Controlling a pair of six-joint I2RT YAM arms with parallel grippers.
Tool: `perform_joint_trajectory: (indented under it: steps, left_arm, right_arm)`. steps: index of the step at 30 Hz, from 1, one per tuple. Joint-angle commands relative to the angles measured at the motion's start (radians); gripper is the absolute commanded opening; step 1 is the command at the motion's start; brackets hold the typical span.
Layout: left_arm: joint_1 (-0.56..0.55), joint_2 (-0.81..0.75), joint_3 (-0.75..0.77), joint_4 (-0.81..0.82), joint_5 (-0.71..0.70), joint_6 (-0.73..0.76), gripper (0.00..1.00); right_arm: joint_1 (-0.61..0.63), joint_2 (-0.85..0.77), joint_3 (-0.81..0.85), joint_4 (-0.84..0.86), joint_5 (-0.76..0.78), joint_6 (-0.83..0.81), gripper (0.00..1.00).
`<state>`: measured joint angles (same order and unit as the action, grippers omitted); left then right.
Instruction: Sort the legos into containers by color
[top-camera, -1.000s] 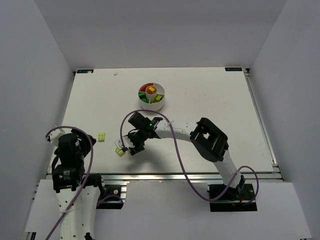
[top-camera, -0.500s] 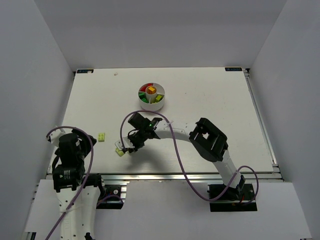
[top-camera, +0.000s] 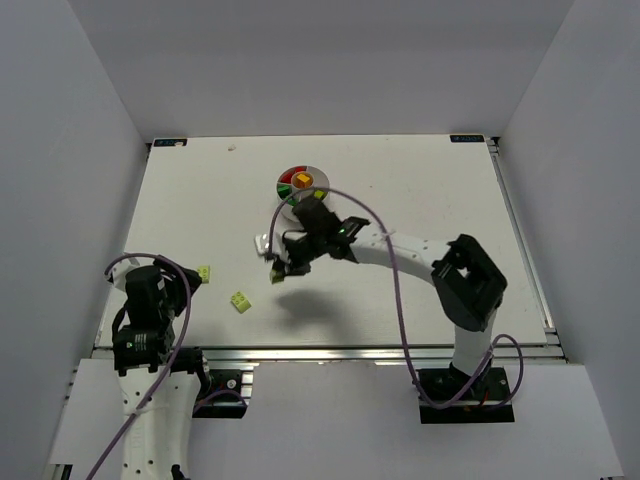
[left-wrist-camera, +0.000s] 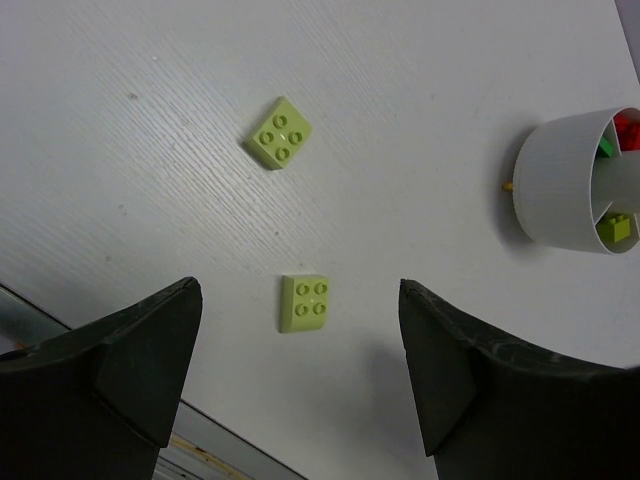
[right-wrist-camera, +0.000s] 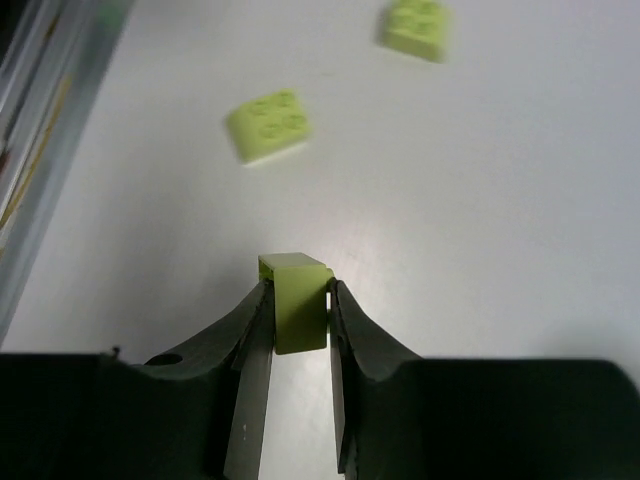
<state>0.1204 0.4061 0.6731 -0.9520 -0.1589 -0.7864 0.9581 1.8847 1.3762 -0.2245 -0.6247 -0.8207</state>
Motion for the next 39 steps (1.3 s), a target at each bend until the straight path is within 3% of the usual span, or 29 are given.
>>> perform_joint_trajectory:
  steps: [1,5,8,11,17,22,30,39]
  left_arm:
    - [-0.001,0.028,-0.026,0.068,0.070,-0.051,0.89]
    - [-0.002,0.069,-0.040,0.108,0.097,-0.062,0.89]
    - [-0.001,0.086,-0.056,0.137,0.110,-0.065,0.88]
    - [-0.001,0.102,-0.069,0.162,0.119,-0.066,0.88]
    - [-0.001,0.140,-0.069,0.179,0.122,-0.053,0.88]
    - [-0.001,0.135,-0.075,0.171,0.116,-0.060,0.88]
    - [-0.001,0.129,-0.081,0.159,0.107,-0.073,0.88]
    - [-0.001,0.164,-0.098,0.185,0.119,-0.065,0.88]
  right_arm:
    - [-0.122,-0.111,0.006,0.154,-0.003,0.302,0.00]
    - [-0.289,-0.153,0.044,0.180,-0.018,0.571,0.00]
    - [-0.428,-0.160,0.070,0.194,0.002,0.690,0.00]
    - [-0.487,-0.141,0.096,0.195,0.032,0.807,0.00]
    - [-0.502,-0.047,0.162,0.270,0.075,0.937,0.00]
    - [-0.506,0.120,0.314,0.306,0.224,1.074,0.00]
    - [-0.506,0.235,0.435,0.338,0.304,1.100,0.00]
    - [-0.506,0.274,0.426,0.332,0.321,1.060,0.00]
